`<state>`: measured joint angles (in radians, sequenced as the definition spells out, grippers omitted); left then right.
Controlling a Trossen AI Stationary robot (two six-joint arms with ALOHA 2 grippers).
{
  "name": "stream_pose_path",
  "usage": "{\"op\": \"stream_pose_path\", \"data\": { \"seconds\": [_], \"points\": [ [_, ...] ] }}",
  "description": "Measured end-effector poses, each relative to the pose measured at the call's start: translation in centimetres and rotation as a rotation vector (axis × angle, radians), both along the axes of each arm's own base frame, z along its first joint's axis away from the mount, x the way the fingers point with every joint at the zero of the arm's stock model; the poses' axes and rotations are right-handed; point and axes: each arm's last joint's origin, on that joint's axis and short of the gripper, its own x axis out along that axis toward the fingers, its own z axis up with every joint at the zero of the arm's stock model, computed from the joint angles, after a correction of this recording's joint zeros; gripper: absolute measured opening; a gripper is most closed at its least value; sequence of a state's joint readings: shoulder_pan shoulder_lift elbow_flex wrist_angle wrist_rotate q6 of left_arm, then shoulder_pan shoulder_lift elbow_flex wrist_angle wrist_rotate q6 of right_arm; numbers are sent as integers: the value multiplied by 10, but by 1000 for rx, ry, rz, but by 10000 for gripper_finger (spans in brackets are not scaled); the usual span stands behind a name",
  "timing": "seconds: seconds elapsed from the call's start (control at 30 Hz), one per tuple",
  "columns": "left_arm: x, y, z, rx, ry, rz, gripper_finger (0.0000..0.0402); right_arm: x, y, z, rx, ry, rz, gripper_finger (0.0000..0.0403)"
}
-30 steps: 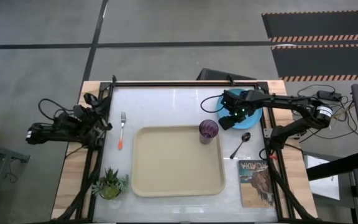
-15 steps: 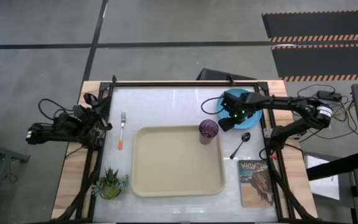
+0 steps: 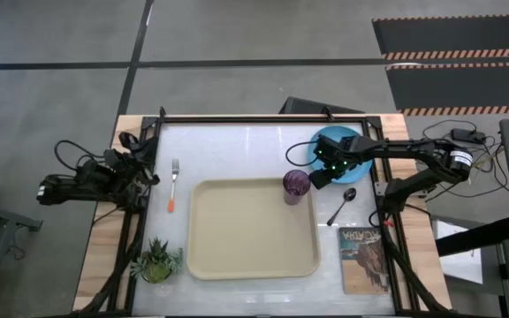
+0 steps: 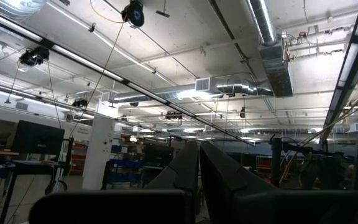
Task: Pick and place plate/cup/fork/spoon on tray
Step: Put the blue plate on the white tray to the bottom right of the violet cup
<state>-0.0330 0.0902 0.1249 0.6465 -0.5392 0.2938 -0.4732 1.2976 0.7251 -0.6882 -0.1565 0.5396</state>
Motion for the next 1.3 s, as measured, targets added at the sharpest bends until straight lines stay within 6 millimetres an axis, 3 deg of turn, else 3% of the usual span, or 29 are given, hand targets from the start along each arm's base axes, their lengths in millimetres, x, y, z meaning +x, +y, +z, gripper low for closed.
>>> {"op": "stream_pose_path", "data": {
  "seconds": [0.43,0.77,0.97,1.3],
  "points": [
    [0,0,0,0,0,0,0,0,0,-2,-9,-4,13,17],
    [0,0,0,0,-1,0,0,2,-1,3,-31,-14,64,13],
    [0,0,0,0,0,0,0,12,-9,28,-121,-2,97,11],
    [0,0,0,0,-1,0,0,32,-22,88,-293,-58,146,8]
  ]
}}
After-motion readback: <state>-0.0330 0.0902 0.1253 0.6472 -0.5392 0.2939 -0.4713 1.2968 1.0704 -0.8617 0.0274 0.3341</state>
